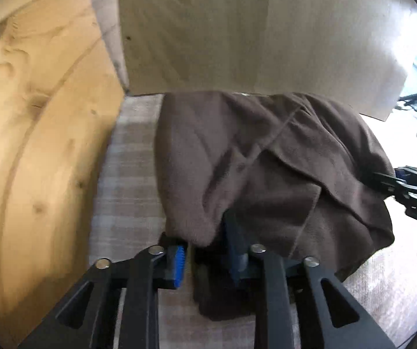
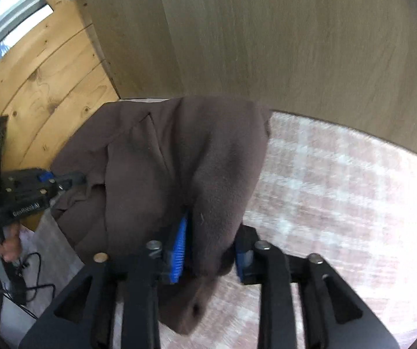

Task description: Fold clothes

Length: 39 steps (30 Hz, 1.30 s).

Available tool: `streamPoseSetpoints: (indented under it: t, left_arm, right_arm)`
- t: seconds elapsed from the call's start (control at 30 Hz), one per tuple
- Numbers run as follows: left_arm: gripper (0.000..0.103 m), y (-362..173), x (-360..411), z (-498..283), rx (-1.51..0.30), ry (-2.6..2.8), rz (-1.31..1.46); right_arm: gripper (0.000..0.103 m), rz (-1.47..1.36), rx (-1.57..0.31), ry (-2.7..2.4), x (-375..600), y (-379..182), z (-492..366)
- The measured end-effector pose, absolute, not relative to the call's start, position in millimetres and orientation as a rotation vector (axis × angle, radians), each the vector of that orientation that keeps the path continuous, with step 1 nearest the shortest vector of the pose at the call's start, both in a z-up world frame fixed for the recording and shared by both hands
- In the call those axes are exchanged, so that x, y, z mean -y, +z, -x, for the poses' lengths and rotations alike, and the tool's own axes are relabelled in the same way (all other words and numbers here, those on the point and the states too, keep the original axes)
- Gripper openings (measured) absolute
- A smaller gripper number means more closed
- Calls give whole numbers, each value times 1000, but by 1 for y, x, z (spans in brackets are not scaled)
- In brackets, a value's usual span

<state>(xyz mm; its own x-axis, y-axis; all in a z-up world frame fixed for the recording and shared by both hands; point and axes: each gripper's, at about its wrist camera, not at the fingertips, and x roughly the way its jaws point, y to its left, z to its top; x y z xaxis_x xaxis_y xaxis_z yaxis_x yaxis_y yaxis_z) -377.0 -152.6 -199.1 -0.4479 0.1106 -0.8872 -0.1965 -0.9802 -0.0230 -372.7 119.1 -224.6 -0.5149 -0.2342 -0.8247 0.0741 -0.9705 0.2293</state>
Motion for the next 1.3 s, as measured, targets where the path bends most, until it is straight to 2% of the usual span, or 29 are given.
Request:
streamPoseSetpoints:
  t: [0.1, 0.13, 0.17, 0.2, 0.3, 0.5, 0.93, 1.0, 1.3]
  left_arm:
    - [30, -173, 152, 354, -112, 2634, 1528]
    - [31, -163, 149, 343, -104, 2664, 1521]
    - [37, -153, 145, 332, -99, 2683, 1505]
    - [46, -144, 139, 319, -101, 2694, 1471]
    - [60, -118, 108, 275, -128, 2695, 1357]
    - [72, -88, 43, 228, -191, 2681, 1195]
    - [83, -46, 3, 130, -164, 2703, 1108]
    - [86, -44, 3, 119, -152, 2720, 1111]
    - [87, -32, 6, 72, -85, 2839, 1146]
  right_arm:
    - [37, -1426, 222, -2657, -135, -195, 353]
    - [42, -1411, 222, -2681, -141, -184, 342]
    - [48, -1396, 221, -2704, -146, -175, 330]
    - [50, -1381, 221, -2726, -151, -165, 318]
    - [51, -1373, 249, -2766, -165, -150, 279]
    - [51, -1409, 302, -2815, -183, -141, 204]
    - [51, -1322, 351, -3013, -220, -101, 66]
    - [51, -1304, 334, -3016, -219, -98, 54]
    - [51, -1220, 231, -2941, -214, -90, 26]
